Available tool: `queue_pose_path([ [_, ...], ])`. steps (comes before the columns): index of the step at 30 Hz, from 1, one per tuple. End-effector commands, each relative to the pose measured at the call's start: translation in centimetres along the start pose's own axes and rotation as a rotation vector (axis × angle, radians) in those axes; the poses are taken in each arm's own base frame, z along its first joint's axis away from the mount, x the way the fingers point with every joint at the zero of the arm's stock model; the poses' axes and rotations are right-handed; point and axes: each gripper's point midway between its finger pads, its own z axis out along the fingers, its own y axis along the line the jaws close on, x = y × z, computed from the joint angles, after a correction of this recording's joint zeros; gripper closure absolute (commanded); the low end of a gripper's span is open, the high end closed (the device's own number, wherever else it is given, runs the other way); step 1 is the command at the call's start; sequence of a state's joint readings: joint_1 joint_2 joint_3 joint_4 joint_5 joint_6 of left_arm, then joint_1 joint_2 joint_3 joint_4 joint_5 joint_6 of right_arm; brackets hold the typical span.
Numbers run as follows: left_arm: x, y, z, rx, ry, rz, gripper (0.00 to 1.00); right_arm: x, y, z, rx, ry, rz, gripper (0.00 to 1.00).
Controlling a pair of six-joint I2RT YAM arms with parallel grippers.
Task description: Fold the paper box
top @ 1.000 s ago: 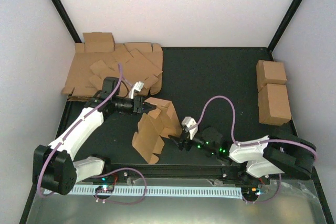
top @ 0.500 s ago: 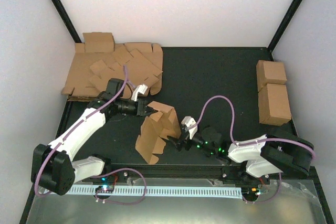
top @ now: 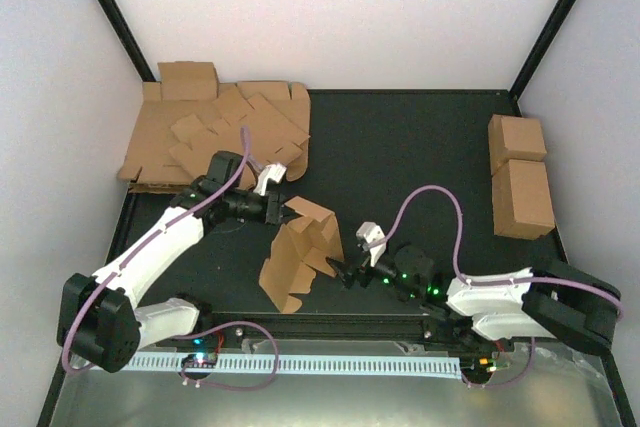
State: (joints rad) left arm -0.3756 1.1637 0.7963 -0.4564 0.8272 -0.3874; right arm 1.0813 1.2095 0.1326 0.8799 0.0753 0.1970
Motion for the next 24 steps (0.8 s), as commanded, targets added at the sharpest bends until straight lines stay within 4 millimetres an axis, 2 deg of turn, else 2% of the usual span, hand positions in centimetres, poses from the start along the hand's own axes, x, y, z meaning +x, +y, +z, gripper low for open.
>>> queue_pose_path([
  [1,-0.4,-0.6,-0.2,-0.014,-0.021,0.056,0.75,-0.2,-0.8,-0.8,0.039,-0.017,0.009,0.01],
  [8,-0.2,-0.8,0.2,-0.016,-0.013,0.063,0.75,0.0,-0.7,-1.0,0.031,0.002,0.003,0.01],
  [13,-0.1,-1.1,0.4,-0.024,-0.008,0.070,0.75,1.1,-0.8,-0.8,0.038,0.037,0.001,0.01],
  [24,-0.2,-1.4,0.6,-0.060,0.001,0.094,0.75,1.6,-1.5,-2.0,0.071,0.073,0.025,0.01],
])
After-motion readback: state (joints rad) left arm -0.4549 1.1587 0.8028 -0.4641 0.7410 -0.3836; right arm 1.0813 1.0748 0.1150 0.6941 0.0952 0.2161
